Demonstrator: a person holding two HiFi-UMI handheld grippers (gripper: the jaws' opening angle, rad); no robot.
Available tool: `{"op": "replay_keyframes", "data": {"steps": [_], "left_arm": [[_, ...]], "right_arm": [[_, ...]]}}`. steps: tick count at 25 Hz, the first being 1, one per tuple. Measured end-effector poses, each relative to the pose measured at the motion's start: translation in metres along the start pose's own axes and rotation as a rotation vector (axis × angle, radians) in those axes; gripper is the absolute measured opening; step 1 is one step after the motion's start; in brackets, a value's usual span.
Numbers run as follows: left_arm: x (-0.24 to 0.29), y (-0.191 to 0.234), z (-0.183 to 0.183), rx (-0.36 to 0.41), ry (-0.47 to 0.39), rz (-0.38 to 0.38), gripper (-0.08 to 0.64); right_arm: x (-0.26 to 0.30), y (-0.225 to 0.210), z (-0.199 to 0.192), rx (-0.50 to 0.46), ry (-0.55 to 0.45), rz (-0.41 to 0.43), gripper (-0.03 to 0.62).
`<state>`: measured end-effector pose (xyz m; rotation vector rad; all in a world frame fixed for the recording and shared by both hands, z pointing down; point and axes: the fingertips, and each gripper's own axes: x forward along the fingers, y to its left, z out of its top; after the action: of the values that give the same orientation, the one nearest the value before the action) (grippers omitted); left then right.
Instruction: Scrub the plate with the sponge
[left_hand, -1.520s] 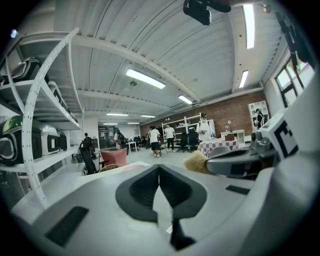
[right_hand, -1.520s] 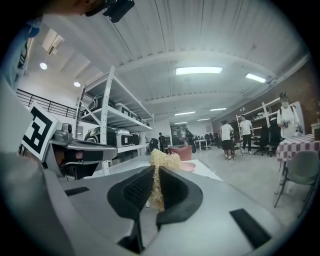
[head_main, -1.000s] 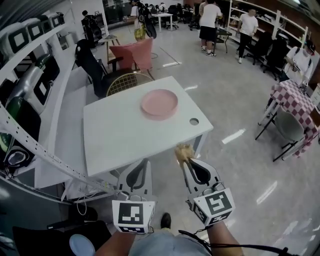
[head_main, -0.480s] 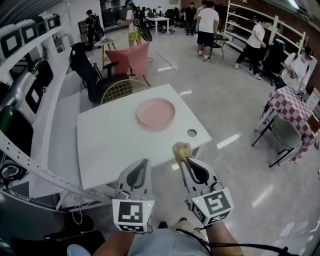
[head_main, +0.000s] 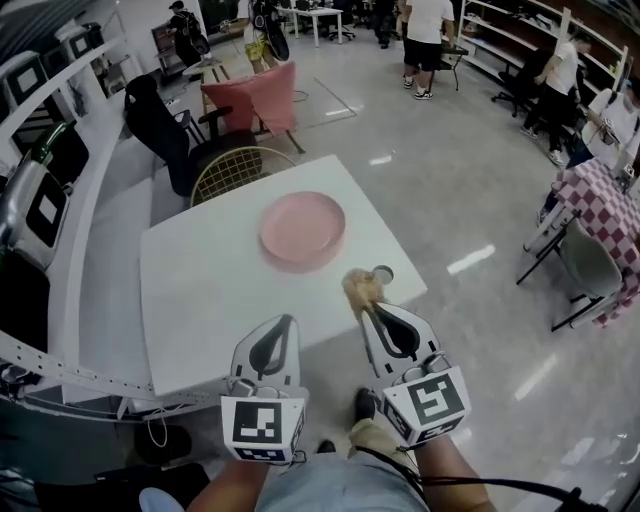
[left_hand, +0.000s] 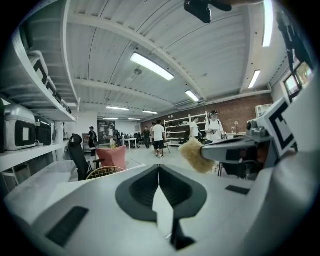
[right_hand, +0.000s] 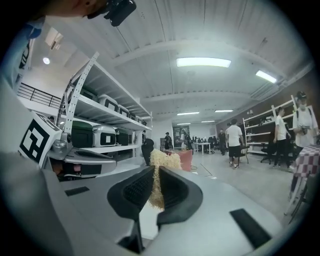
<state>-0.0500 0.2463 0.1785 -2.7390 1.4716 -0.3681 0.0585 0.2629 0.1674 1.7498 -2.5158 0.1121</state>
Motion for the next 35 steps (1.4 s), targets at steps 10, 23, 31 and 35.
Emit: {"op": "replay_keyframes", "data": {"steps": [10,23,31,35], "left_arm": [[0.073,0.006,0.018,0.003,0.050,0.099,0.014],[0.118,0.019,0.052,0.018,0.022,0.202,0.014],[0.134,0.057,0.051,0.001,0.031,0.263,0.014],[0.154,0.080,0.034,-0.032,0.059,0.269,0.014]], "right_arm": [[0.059,-0.063,0.000,0.040,0.015,0.101,0.035],[0.108,-0.101,0.017,0.028,-0.020,0.210,0.035],[0.152,-0.108,0.029,0.020,-0.054,0.227,0.035],[0.182,-0.113,0.027,0.018,-0.051,0.218,0.035]]}}
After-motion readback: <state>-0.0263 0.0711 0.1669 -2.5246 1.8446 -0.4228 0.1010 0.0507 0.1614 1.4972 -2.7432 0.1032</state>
